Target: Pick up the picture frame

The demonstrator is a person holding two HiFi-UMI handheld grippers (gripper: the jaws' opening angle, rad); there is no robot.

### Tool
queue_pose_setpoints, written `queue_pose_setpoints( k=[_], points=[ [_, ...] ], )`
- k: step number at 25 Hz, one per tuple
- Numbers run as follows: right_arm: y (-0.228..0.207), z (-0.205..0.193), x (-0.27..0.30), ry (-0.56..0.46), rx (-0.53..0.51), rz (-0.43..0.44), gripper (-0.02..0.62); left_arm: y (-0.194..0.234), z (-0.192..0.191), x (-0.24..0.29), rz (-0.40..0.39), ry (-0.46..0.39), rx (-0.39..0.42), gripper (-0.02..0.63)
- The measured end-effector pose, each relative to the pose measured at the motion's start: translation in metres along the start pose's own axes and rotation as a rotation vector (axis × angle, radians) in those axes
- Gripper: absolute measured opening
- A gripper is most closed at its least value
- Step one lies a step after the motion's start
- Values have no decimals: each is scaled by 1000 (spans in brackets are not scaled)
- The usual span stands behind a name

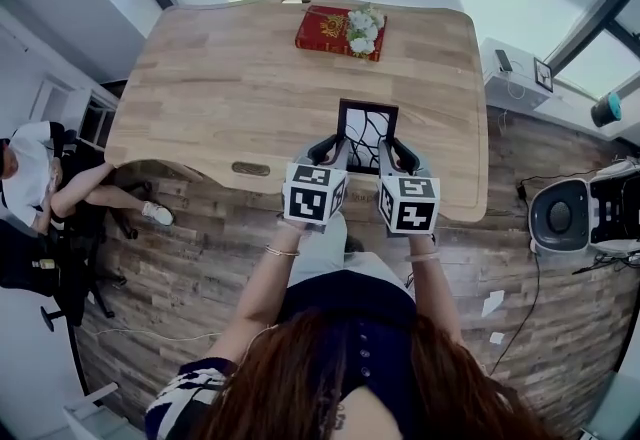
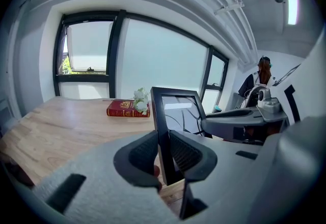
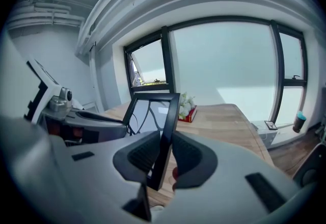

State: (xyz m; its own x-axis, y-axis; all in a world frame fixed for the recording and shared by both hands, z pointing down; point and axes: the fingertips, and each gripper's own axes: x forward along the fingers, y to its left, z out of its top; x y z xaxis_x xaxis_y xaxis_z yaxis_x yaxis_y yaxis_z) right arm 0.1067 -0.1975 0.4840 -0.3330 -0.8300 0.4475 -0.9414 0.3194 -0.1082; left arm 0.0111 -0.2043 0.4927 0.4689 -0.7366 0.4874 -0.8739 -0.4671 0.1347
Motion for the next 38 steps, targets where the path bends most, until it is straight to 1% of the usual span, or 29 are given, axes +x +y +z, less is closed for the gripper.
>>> queue_pose_setpoints(
  k=[10,22,38],
  points=[
    [5,24,-22,-59,-8,-20,78,-9,25,-20,-12,-50,53,86],
    [39,54,-41,-111,-22,-58,78,5,51,-60,-40,-109,89,86],
    [79,60,-69,-141,-41,-87,78,13,49,-105,-66,-145,91,86]
  ],
)
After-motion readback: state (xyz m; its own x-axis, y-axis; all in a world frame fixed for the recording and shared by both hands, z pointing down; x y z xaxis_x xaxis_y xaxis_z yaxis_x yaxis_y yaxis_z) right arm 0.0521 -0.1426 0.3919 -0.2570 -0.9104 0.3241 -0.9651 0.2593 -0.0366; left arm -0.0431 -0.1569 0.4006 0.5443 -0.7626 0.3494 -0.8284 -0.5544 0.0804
